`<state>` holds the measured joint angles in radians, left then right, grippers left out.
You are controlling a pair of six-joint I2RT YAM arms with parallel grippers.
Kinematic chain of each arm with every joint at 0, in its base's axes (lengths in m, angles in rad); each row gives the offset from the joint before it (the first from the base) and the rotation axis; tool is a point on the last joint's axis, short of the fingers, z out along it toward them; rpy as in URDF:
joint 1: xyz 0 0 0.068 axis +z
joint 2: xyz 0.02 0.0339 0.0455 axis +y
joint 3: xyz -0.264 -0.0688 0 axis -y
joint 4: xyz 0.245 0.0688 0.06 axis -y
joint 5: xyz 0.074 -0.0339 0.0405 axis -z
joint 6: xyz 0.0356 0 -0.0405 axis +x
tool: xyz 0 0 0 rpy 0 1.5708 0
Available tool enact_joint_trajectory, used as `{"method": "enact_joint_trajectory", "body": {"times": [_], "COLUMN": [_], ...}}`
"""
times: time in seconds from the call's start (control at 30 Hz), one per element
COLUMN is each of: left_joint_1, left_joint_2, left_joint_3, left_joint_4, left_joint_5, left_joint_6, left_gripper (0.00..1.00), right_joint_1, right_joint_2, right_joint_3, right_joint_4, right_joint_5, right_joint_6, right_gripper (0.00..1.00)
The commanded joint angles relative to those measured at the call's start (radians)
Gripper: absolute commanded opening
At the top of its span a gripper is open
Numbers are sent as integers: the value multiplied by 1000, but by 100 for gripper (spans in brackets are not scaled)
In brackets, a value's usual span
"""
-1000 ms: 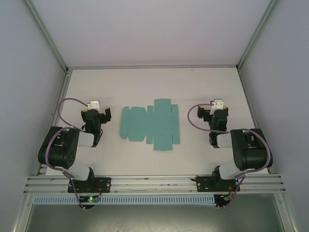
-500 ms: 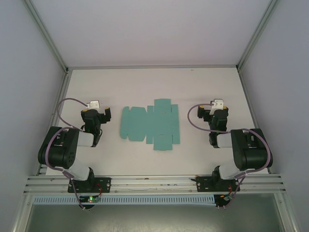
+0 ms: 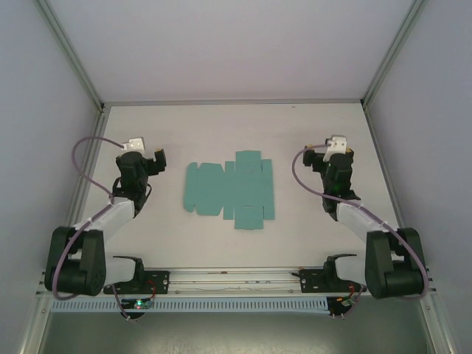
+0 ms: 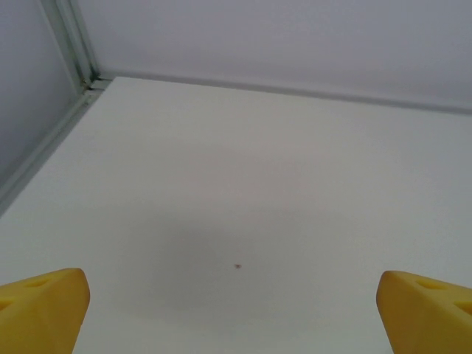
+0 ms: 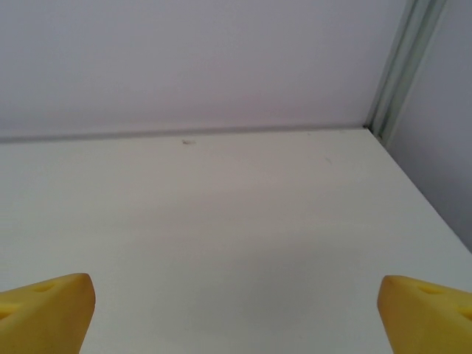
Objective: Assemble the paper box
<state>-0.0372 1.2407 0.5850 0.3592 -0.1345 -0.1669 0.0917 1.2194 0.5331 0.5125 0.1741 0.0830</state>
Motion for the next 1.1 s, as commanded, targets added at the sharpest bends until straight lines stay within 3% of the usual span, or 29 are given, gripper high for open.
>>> {"method": "enact_joint_trajectory", "body": {"times": [0.0, 0.1, 0.3, 0.43, 0.73, 0.83, 0.93, 1.07], "left_joint_1": [9, -11, -39, -61, -114, -130, -134, -137], "left_joint_2": [-24, 11, 106, 221, 406, 450, 473, 442], "left_joint_3": [96, 100, 116, 155, 223, 230, 230, 219], "left_joint_4": [-345, -368, -444, -438, -399, -359, -284, -232], "left_joint_5": [166, 366, 501, 623, 772, 822, 896, 920], "left_joint_6": [-194, -282, -327, -327, -298, -311, -344, -377], "left_gripper": [100, 100, 100, 100, 100, 89, 71, 34], "right_joint_1": [60, 141, 322, 339, 313, 300, 290, 274], "right_joint_2": [-32, 19, 240, 390, 569, 589, 601, 603], "right_joint_3": [139, 224, 341, 383, 373, 335, 308, 303], "right_joint_4": [-411, -610, -726, -719, -714, -667, -624, -605], "right_joint_5": [-43, -142, -293, -356, -381, -418, -421, -430], "right_joint_6": [167, 322, 411, 429, 387, 370, 362, 358], "right_gripper": [89, 74, 45, 36, 29, 28, 28, 28]}}
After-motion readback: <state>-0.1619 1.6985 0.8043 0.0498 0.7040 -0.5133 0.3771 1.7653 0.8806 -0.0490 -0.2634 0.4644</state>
